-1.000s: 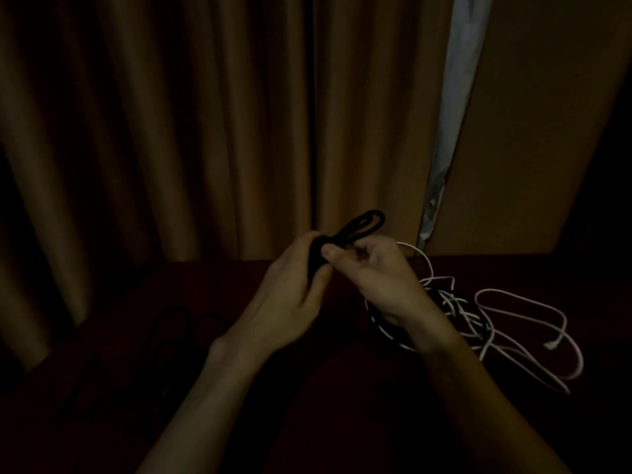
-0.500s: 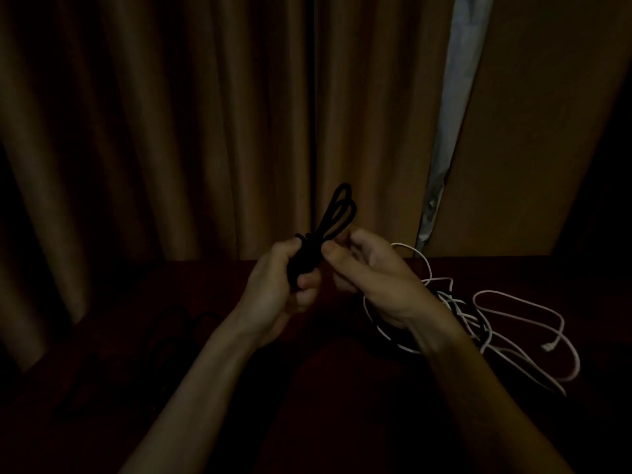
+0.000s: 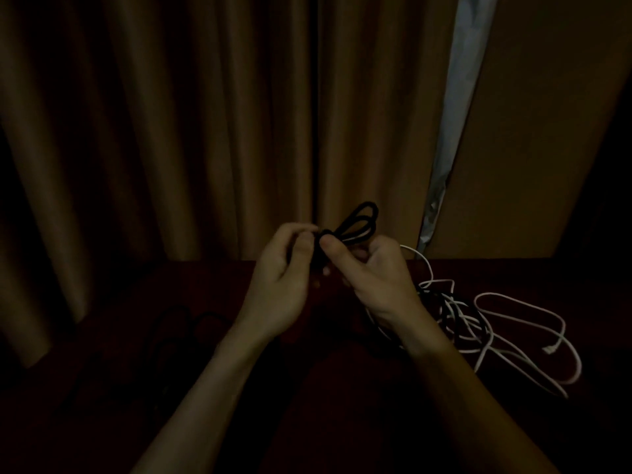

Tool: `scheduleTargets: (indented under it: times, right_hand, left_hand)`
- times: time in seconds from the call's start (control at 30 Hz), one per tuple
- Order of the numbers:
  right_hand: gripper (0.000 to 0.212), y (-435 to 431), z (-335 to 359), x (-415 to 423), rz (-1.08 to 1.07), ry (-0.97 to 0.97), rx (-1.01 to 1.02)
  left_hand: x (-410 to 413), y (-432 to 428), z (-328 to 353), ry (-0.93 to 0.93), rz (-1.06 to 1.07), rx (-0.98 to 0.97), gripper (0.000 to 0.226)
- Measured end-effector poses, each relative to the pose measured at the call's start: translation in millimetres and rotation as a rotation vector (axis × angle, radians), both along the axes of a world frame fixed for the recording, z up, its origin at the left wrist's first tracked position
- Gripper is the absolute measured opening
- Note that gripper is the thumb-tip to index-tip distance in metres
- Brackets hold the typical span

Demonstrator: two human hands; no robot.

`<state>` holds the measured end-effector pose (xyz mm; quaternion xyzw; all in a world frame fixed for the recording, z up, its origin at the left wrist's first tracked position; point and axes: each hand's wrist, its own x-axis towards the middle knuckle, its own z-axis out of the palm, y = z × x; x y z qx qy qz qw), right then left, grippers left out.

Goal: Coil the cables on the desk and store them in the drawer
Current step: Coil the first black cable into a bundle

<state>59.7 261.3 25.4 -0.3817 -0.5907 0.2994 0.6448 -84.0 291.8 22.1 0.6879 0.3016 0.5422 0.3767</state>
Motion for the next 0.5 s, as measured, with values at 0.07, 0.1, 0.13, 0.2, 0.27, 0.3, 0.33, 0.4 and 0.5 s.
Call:
scheduleTargets:
  times: [0.07,0.1,0.13,0.2,0.27,0.3,0.33,0.4,0.5]
  right_hand:
    - [0.019,2,1,2,-0.007,0.062,-0.062]
    - [0.019,3,1,2,-0.005,0.070,-0.082]
    - [0.020,3,0,3,-0.008,0.067,-0.099]
    - [0.025,2,0,2,-0.001,0.066,-0.118]
    - [0.033,1,0,0,-0.008,0.028,-0.124]
    - [0.036,2,-1,0,-0.015,-0.007,-0.122]
    - [0.039,2,-1,0,-0.029,-0.049,-0.127]
    - [0.044,4,-1,2,-0.003,-0.112,-0.135]
    - [0.036,6,-3,9,0.102,-0.182,-0.132]
  left_hand:
    - [-4,3,-4,0.197,-0.052,0.136,0.029]
    - [-6,4,-6,0.295,-0.059,0.205,0.039]
    - [-7,5,-8,0.377,-0.041,0.289,0.047]
    - [-9,9,-11,0.460,0.023,0.459,0.050]
    - [-11,14,-14,0.479,0.070,0.546,0.040]
    - [-12,16,-14,0.488,0.089,0.558,0.036]
    - [-12,16,-15,0.488,0.103,0.549,0.034]
    - [-10,14,-15,0.400,0.089,0.434,0.030]
    - [-7,12,-11,0.106,0.023,0.102,0.030]
